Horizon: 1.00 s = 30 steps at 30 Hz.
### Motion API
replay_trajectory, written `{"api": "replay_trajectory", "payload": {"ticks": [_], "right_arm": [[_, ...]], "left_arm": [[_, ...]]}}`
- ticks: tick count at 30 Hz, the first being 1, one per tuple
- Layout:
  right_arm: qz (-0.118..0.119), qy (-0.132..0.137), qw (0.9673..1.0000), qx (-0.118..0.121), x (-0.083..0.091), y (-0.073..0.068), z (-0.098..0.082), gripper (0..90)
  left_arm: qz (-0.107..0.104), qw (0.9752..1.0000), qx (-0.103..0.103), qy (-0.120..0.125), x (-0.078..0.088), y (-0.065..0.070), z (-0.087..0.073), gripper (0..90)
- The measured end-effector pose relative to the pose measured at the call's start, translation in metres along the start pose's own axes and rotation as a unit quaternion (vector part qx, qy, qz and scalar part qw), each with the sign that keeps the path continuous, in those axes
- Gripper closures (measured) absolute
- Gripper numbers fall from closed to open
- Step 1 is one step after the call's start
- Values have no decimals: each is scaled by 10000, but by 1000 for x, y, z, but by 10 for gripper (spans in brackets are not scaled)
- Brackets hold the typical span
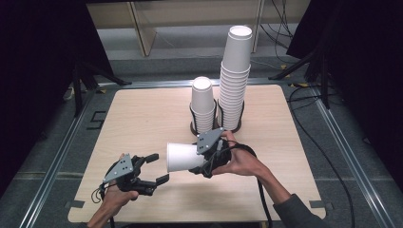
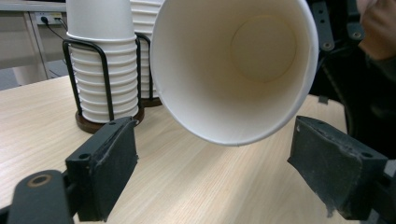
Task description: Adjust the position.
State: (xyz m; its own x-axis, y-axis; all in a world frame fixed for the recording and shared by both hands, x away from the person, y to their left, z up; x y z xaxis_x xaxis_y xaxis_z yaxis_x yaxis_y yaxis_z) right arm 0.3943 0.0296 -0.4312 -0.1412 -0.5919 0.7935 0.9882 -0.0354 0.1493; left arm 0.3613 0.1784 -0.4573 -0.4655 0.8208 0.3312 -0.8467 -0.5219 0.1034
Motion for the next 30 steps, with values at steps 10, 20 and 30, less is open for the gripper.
{"api": "replay_trajectory", "payload": {"ticks": [10,20,30], "right_arm": [[286,351,9989,91,-2,-9,10,232],[574,476,9971,120,-15,-17,14,232],[867,731,9935,94,-25,-25,20,231]], "left_arm": [[-141,9998,1,145,-2,9,6,142],[-162,9995,35,251,-2,13,10,37],[-216,9988,73,429,-1,18,15,15]]}}
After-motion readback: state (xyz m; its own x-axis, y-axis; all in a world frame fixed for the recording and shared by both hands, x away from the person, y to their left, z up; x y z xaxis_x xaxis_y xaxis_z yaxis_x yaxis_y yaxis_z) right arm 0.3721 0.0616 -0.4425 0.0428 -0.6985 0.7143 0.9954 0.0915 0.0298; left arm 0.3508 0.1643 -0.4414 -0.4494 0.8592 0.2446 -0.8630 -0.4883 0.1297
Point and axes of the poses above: each handheld gripper's, and its own axes: x roughly backward along the jaws, z roughly out of its top, y roughly to its right, the point moved 9 cm from there along -x, roughly forward along the jaws, and after that the axes turned 11 degrees about -y, right-handed, at the moved point
